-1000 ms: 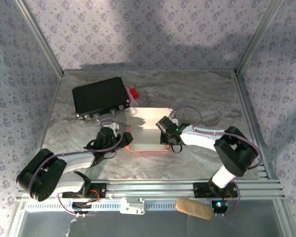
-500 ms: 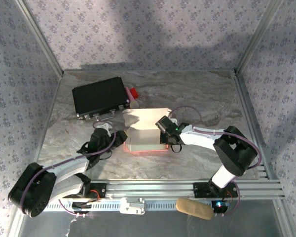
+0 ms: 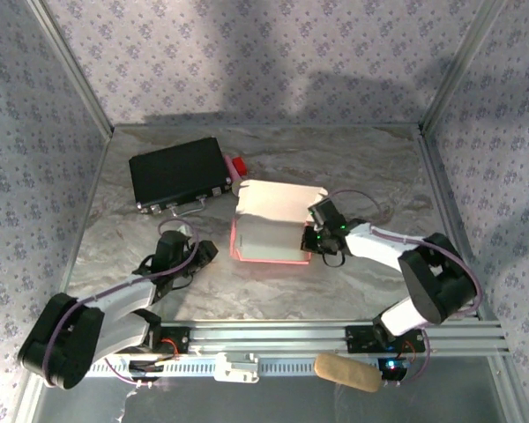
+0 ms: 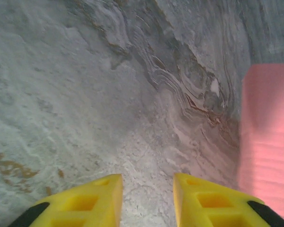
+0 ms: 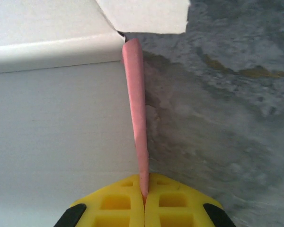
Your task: Fold the paper box
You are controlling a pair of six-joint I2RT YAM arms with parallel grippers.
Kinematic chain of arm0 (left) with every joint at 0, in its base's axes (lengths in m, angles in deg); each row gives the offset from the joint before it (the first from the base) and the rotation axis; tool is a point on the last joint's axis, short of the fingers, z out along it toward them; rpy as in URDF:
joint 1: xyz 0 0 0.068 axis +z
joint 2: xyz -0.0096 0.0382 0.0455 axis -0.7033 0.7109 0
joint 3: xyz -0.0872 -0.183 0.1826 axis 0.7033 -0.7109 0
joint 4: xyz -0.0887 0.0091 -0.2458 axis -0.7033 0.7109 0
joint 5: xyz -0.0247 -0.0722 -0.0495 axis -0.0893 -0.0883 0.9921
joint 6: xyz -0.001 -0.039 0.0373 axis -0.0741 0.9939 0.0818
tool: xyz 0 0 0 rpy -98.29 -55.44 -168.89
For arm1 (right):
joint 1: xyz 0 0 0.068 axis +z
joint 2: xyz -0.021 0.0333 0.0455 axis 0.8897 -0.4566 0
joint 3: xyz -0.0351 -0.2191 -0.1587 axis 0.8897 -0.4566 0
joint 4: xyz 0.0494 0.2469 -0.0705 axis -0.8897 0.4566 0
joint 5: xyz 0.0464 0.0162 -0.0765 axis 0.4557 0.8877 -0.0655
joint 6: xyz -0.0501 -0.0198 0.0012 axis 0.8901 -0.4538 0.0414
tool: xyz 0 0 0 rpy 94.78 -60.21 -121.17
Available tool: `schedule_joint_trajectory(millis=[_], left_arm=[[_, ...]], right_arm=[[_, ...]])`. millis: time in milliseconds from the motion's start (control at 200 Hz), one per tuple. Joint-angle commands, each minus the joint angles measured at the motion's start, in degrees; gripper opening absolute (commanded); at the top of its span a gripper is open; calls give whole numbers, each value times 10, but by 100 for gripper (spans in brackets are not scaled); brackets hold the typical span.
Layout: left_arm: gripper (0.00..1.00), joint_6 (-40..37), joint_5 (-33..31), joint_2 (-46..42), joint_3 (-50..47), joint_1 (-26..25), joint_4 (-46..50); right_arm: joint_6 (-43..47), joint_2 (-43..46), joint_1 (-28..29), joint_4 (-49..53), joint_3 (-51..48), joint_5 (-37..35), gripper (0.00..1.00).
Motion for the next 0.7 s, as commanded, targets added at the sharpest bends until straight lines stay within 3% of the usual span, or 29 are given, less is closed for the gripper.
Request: schedule_joint_trajectory(millis=[0,175,385,550,695], left_arm=[[41,-5,36,-15,23,3,-44],[44,7,53,-69,67,4,-10],[44,58,78,-80,79,3,-47],[43,58,90,-81,91,3,-17],[39,72,92,-74,83,0,-56]], right_arm=[[23,53,-25,-8,-6,111,0],[49,88,-51,37,5,119,0],[50,87,-54,40,5,120,0],[47,83,-54,37,10,125,0],[46,77,-48,38,15,121,0]])
